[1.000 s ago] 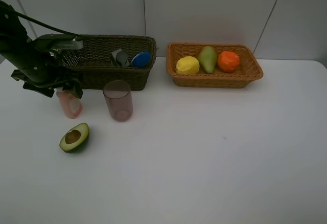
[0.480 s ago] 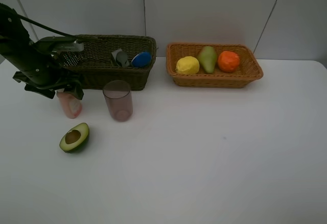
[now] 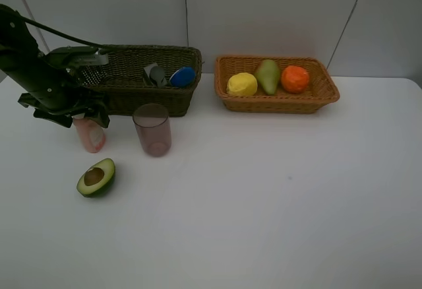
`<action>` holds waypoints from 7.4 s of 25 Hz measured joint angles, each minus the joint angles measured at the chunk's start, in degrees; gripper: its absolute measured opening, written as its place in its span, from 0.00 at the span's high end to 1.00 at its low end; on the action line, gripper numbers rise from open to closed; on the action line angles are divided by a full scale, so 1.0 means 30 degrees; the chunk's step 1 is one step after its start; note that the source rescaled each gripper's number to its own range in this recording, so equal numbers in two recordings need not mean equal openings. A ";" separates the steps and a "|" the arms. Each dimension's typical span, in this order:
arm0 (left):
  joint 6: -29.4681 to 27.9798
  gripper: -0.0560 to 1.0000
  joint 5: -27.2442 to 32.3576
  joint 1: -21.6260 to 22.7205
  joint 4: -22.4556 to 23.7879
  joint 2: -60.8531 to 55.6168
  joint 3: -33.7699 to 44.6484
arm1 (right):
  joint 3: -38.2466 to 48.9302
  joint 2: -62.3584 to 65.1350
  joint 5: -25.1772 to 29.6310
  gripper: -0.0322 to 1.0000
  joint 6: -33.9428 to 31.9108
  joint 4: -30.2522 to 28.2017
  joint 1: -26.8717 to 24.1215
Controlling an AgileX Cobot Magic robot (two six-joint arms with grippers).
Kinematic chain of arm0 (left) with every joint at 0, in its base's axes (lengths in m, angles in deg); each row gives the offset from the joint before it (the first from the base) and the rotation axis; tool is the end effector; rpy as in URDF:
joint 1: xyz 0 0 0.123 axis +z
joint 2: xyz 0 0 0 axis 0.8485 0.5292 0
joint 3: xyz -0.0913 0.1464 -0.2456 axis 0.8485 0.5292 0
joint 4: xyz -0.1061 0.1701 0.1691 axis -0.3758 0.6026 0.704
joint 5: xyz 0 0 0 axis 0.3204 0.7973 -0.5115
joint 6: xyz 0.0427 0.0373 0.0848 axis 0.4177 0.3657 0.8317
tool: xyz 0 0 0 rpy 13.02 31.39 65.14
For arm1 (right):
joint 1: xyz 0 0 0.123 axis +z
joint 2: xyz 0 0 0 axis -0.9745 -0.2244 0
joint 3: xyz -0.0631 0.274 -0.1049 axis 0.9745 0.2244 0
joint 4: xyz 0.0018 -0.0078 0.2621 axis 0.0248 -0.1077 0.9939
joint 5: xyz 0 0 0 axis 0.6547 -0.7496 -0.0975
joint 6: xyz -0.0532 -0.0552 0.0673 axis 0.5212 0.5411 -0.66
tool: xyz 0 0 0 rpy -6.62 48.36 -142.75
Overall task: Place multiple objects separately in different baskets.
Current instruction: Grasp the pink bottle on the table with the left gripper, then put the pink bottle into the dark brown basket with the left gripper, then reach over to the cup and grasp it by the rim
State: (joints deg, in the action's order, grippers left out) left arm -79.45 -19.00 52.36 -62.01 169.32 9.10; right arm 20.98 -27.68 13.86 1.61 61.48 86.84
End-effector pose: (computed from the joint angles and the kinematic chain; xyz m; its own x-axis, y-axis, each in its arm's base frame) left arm 0.3558 -0.0497 0.1363 -0.9595 -0.0065 -0.2815 0.0411 0.9858 -0.1630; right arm -0.0025 -0.0012 0.2858 -0.4053 -0.0745 -0.9112 -0.1654 0.9862 -0.0071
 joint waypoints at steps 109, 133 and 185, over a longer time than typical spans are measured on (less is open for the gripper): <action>0.2063 0.53 0.4708 -0.1333 0.3378 0.4325 -1.3337 | 0.0061 0.0000 0.0000 0.00 0.0000 0.0000 0.0000; 0.2348 0.00 0.4428 -0.1333 0.4174 0.4325 -1.3337 | 0.0061 0.0000 0.0000 0.00 0.0000 0.0000 0.0000; -0.3015 0.00 0.9843 -0.7750 0.5602 0.1853 -0.9935 | 0.0061 0.0000 0.0000 0.00 0.0000 0.0000 0.0000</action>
State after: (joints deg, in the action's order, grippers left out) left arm -88.50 10.53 29.11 -45.20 174.88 -20.70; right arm 21.16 -27.68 13.86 1.61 61.48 86.84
